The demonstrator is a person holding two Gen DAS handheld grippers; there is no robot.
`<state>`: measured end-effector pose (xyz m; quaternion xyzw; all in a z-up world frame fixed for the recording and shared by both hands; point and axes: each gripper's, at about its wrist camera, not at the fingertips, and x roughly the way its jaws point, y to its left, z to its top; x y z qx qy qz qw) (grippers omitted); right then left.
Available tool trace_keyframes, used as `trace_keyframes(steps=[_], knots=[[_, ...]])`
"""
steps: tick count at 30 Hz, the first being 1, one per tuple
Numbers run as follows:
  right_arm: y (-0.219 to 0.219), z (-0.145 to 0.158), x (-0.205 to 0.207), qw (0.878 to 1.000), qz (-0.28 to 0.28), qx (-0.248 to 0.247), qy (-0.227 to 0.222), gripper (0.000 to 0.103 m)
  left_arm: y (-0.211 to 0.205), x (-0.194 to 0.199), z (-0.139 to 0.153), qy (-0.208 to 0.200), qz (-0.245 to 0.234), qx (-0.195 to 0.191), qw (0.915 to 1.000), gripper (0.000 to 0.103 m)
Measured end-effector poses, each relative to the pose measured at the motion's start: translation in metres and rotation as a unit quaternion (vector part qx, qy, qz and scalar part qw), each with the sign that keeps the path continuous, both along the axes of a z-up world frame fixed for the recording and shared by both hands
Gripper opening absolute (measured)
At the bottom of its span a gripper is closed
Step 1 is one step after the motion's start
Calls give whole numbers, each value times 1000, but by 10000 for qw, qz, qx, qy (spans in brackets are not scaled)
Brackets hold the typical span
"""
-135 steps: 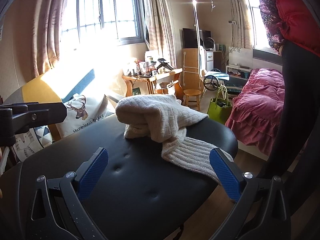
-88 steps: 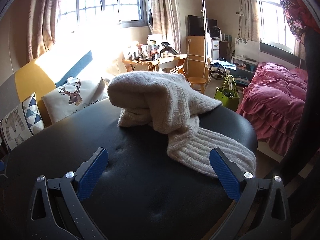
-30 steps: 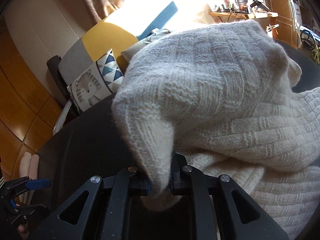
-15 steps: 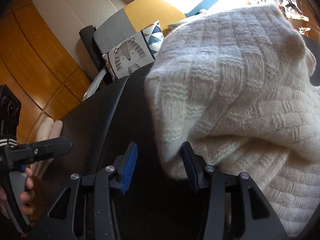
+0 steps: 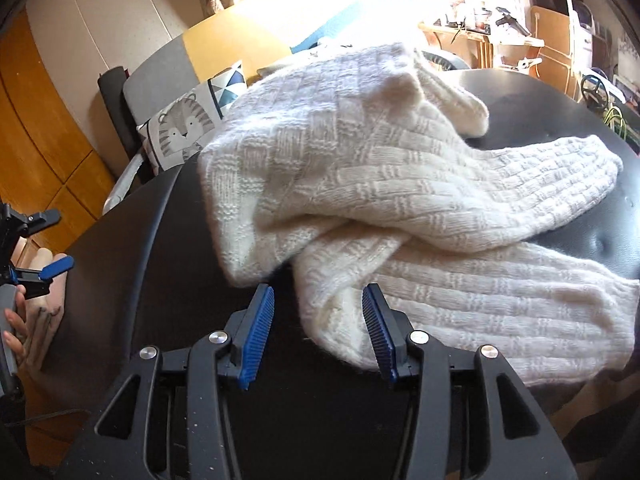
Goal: Fold clothes
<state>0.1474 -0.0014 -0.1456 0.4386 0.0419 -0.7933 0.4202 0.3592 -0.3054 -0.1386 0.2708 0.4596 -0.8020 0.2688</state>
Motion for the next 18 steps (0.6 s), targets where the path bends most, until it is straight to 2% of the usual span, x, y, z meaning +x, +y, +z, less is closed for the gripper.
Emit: trace_keyframes(steps=[4,6,8,10,13,16,18], knots=[[9,5,-12,9999,-133,-26,50,50,-15,29,16,538,355,-141,9978,93],[8,1,-19,9998,-219,-21,-36,55,-15,43,24,692,436,-372,9960,93],[9,-6,-27,9991,-379,-28,-200,55,-12,57,30,713,449,-654,9943,93],[10,-14,-35,9978,-550,-37,-376,55,-6,66,32,528,425,-942,9932,93],[9,-18,-37,9975,-574,13,-400,55,1,72,26,-45,382,-1292,9909,94],[7,-19,-32,9984,-445,49,-331,55,2,67,5,-472,344,-1107,9921,94],[6,-18,-31,9988,-381,45,-315,55,3,66,-9,-524,332,-817,9947,93]])
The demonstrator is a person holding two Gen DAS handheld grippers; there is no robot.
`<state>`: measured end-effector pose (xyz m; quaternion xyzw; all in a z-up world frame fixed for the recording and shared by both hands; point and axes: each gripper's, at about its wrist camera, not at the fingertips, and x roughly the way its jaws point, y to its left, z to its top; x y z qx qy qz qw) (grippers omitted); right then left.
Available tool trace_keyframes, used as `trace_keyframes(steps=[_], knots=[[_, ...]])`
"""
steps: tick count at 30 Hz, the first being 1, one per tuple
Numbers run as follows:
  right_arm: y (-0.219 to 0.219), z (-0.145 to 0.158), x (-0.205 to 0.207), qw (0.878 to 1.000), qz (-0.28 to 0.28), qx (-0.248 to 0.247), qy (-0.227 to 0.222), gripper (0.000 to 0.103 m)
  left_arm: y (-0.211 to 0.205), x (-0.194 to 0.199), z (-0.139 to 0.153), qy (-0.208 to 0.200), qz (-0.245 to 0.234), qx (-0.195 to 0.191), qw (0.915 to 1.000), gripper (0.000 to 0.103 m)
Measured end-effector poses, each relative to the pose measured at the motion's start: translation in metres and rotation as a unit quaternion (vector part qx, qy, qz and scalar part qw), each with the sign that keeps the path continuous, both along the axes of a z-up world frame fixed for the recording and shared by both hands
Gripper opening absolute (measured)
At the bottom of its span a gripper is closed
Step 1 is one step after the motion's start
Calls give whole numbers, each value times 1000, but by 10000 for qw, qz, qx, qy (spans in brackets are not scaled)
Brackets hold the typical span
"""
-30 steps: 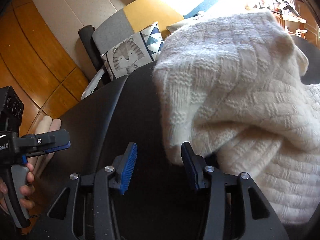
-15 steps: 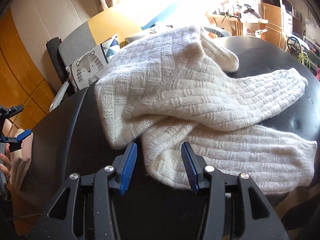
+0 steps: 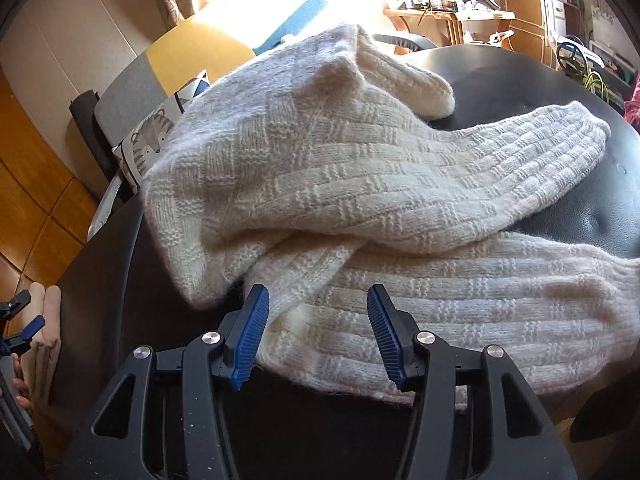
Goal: Fold clothes
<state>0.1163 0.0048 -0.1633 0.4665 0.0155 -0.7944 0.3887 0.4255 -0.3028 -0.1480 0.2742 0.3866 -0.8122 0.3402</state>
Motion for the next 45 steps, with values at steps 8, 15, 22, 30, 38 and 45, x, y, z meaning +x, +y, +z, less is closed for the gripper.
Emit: trace_keyframes(steps=[8,15,22,30,38,45], knots=[[5,-7,-3,9999,-119,-9,-79,60,12,-3,-17,-76,-127,281,9995,93],[6,-19,2,9998,-69,108,-145,61,17,-11,-29,-280,-206,372,9987,93],[9,-12,-3,9998,-82,-10,-154,61,25,-22,-33,-393,-372,430,9976,93],[22,-10,-35,9988,-283,-369,-177,61,32,-24,-25,-708,-300,290,9966,93],[20,-20,-65,9944,-535,-748,-520,61,38,-36,-15,-896,-368,205,9951,93],[15,-24,-52,9947,-181,-776,-649,61,45,-49,-12,-892,-589,153,9941,93]])
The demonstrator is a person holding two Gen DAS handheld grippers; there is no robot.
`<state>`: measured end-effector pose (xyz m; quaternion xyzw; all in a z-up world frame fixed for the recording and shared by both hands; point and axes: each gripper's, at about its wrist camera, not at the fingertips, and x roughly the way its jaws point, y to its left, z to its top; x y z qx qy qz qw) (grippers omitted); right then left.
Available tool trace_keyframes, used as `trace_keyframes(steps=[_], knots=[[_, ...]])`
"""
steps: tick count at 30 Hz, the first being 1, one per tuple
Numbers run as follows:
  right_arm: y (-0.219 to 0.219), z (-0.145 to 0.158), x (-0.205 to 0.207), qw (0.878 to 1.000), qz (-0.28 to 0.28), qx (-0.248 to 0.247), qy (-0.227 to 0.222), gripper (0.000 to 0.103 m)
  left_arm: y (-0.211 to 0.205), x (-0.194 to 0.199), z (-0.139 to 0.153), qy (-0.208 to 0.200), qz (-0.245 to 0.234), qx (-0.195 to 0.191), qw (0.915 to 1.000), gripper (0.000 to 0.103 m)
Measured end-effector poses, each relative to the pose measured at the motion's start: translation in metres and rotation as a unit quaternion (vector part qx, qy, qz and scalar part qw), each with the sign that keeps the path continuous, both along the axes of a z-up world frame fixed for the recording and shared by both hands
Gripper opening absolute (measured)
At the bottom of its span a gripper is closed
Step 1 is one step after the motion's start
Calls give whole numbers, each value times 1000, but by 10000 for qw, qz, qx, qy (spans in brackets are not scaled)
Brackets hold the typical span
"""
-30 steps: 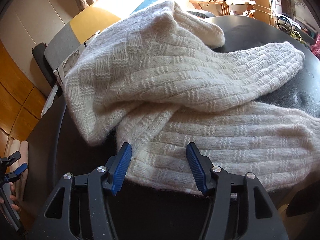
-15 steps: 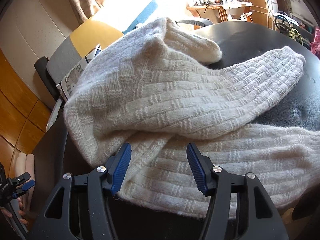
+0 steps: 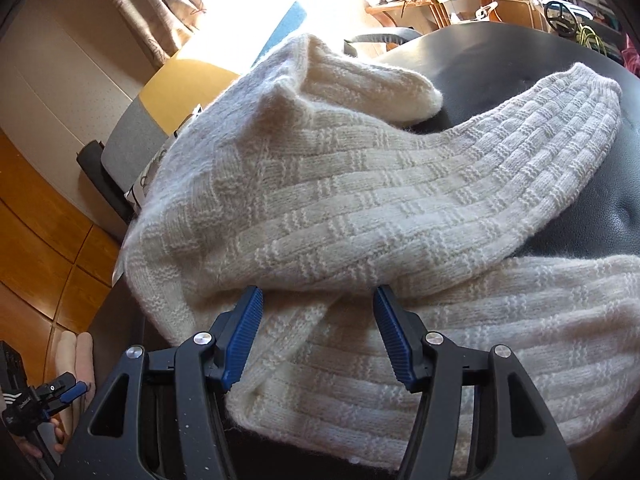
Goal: Fold clothes
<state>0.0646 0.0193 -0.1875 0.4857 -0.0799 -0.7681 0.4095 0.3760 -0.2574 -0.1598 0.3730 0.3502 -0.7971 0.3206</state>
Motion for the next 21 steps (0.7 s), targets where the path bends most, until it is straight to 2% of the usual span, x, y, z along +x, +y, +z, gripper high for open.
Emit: trace_keyframes(steps=[4,8,10,12,17,18,21], knots=[[-15,-4,10,9996,277,51,17,61,3,-7,-4,31,-112,82,9999,93],[-40,3,19,9979,620,-173,-9,61,7,-15,-8,64,-238,179,9995,93],[-55,8,27,9966,797,-206,-33,65,9,-17,-10,73,-254,211,9994,94],[-69,9,47,9927,1159,-308,-125,70,10,-18,-12,99,-235,249,9994,93],[-86,-3,106,9726,2290,-269,-298,70,13,-19,-13,138,-238,237,9993,94],[-85,-2,115,9696,2429,-224,-185,70,14,-19,-13,139,-249,228,9993,94],[-82,18,120,9692,2382,132,610,70,14,-16,-11,149,-248,200,9994,94]])
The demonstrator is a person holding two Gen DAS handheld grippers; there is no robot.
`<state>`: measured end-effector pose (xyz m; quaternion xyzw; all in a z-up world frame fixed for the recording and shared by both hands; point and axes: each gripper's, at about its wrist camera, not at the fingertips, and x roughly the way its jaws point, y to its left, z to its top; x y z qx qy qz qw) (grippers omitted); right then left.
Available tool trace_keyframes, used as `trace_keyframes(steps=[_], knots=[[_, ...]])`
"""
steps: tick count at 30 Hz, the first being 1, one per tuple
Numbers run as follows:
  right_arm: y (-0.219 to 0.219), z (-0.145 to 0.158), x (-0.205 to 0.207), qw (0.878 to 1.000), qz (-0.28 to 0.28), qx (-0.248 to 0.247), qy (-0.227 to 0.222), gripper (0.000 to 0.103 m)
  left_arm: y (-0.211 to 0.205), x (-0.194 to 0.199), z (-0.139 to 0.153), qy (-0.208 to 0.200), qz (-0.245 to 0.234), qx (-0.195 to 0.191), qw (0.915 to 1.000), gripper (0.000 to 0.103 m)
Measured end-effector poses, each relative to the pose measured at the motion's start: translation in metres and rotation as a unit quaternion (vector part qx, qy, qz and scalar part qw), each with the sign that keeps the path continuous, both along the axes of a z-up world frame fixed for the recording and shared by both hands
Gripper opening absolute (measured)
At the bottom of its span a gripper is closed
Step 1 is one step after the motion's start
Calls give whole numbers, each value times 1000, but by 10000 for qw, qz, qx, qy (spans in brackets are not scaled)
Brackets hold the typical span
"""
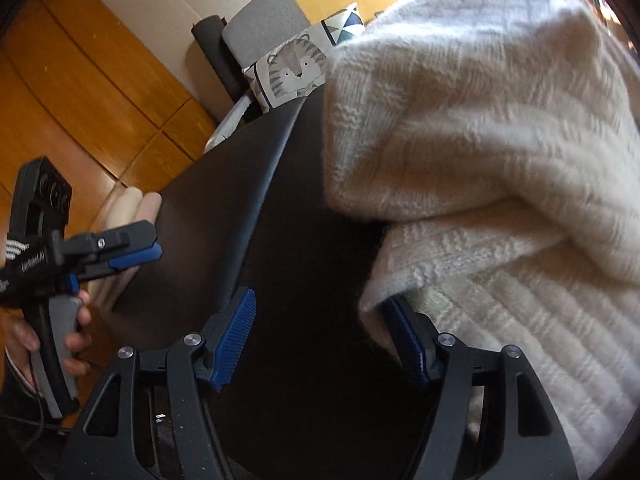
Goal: Fold clothes
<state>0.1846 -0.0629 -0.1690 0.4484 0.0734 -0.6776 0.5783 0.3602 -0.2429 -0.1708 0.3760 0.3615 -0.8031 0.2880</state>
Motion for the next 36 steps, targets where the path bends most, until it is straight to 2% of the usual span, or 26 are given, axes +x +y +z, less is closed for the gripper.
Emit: trace_keyframes(steps=[2,4,8,11,12,15,16,17,18,19,20,23,26,29,32,33,36], knots=[[14,14,5,9965,-281,75,790,70,-2,2,0,27,41,31,10000,93],[26,28,11,9822,-546,166,1788,70,-5,3,-1,48,92,77,9999,93],[14,27,19,9301,-324,480,3628,76,-3,1,-2,70,56,141,9999,94],[-3,-1,20,8908,60,960,4441,77,-2,2,-1,95,19,128,9999,94],[-7,-7,15,8917,126,1026,4407,77,-2,3,0,104,20,112,9999,93],[-16,-20,-6,9086,261,1124,4014,77,-1,6,1,106,37,98,9999,93],[-15,-19,-15,9180,231,1141,3790,77,-1,5,1,96,41,107,9999,93],[-16,-15,-22,9272,173,1161,3556,68,0,4,1,78,36,117,9999,93],[-17,-11,-28,9330,115,1175,3399,42,1,2,0,58,22,129,9999,93],[-25,-6,-29,9356,48,1187,3324,26,2,1,-1,38,2,141,9999,94],[-28,1,-31,9397,-9,1129,3229,16,4,-1,-2,24,-20,152,9999,94],[-18,31,-37,9539,-162,688,2916,14,8,-7,-4,-4,-106,166,9998,94],[-10,64,-46,9614,-404,181,2717,14,12,-15,-2,-27,-235,104,9997,94],[-9,103,-55,9617,-747,-357,2615,14,14,-23,0,-42,-348,44,9994,94],[-7,135,-79,9533,-1246,-718,2658,14,17,-30,4,-22,-441,-14,9990,93],[-8,141,-92,9482,-1469,-754,2715,14,18,-32,5,-13,-466,-25,9989,93],[-4,138,-142,9297,-2258,-392,2883,14,20,-34,5,-10,-498,-28,9988,93]])
